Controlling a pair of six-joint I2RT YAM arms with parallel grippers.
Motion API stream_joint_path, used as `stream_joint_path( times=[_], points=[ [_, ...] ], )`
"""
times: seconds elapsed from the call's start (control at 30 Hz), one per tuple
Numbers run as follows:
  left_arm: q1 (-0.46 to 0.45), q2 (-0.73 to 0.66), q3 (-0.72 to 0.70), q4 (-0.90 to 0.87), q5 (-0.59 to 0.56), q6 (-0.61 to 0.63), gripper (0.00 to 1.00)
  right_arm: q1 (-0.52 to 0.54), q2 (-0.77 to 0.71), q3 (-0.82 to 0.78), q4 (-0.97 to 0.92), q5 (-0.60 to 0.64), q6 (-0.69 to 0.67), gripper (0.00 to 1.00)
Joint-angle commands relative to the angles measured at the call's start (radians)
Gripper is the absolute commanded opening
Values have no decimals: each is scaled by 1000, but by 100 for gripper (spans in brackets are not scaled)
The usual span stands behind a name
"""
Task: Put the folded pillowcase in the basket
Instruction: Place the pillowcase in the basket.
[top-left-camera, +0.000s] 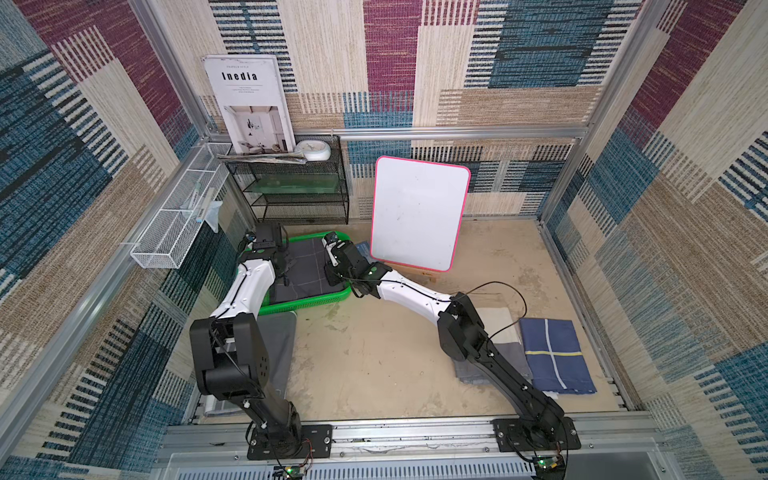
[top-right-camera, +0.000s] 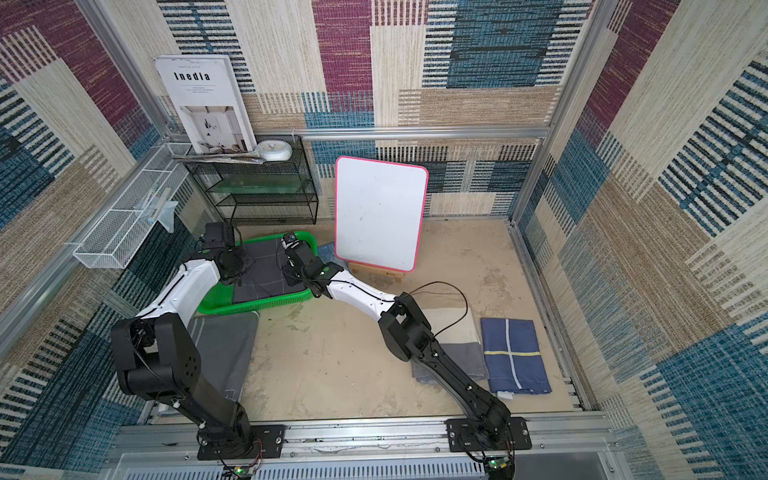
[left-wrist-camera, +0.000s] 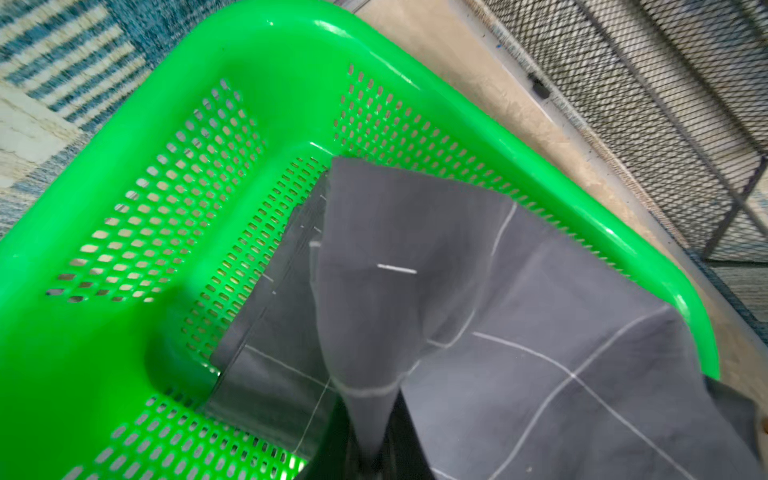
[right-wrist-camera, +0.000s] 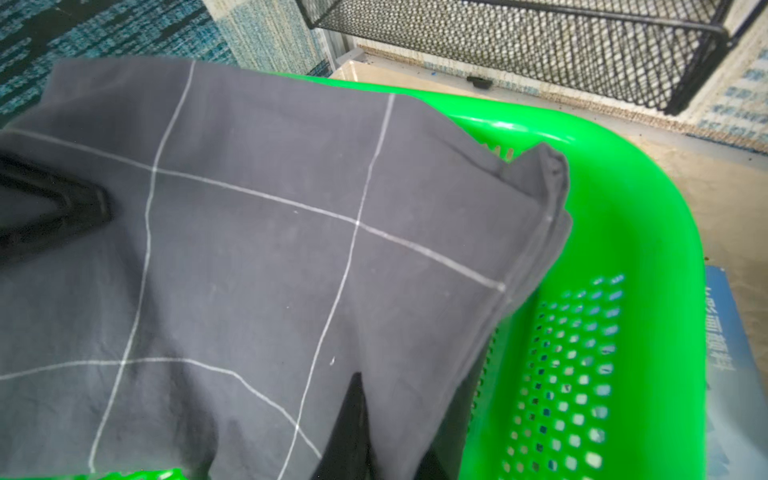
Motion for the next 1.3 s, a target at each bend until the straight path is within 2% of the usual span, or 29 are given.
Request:
stream_joint_path(
  times=[0.0, 0.2, 0.3, 0.43, 0.5, 0.57, 0.67, 0.73, 1.0, 1.2, 1.27],
  points=[
    [7, 18, 12, 10, -12, -12, 0, 1, 15, 11, 38, -17, 16, 2],
    [10, 42, 35, -22, -61, -23, 0, -7, 33, 26, 37, -30, 29, 9],
    [10, 48, 46, -32, -59, -21, 2, -7, 38, 25, 39, -43, 42, 21],
    [11, 50, 56, -45, -39, -9, 41, -7, 33, 26, 37, -47, 55, 46],
    [10, 58, 84, -93, -47, -23, 53, -6, 17, 24, 25, -8, 60, 59],
    [7, 56, 99, -110, -34, -27, 62, -6, -6, 20, 16, 21, 58, 66],
    [-6, 35, 111, -108, -18, -13, 76, -6, -63, -20, 17, 25, 47, 68],
    [-16, 18, 120, -123, -22, -8, 80, -5, -120, -83, 45, 12, 31, 69],
    [-105, -130, 65, -123, -1, 0, 84, -4, -376, -374, 74, 17, 44, 69],
    [-196, -292, -11, -126, 46, -35, 88, -5, -666, -752, 142, 112, 88, 70],
    [-247, -342, -24, -136, 41, -31, 89, -4, -766, -864, 137, 174, 162, 70]
  ],
)
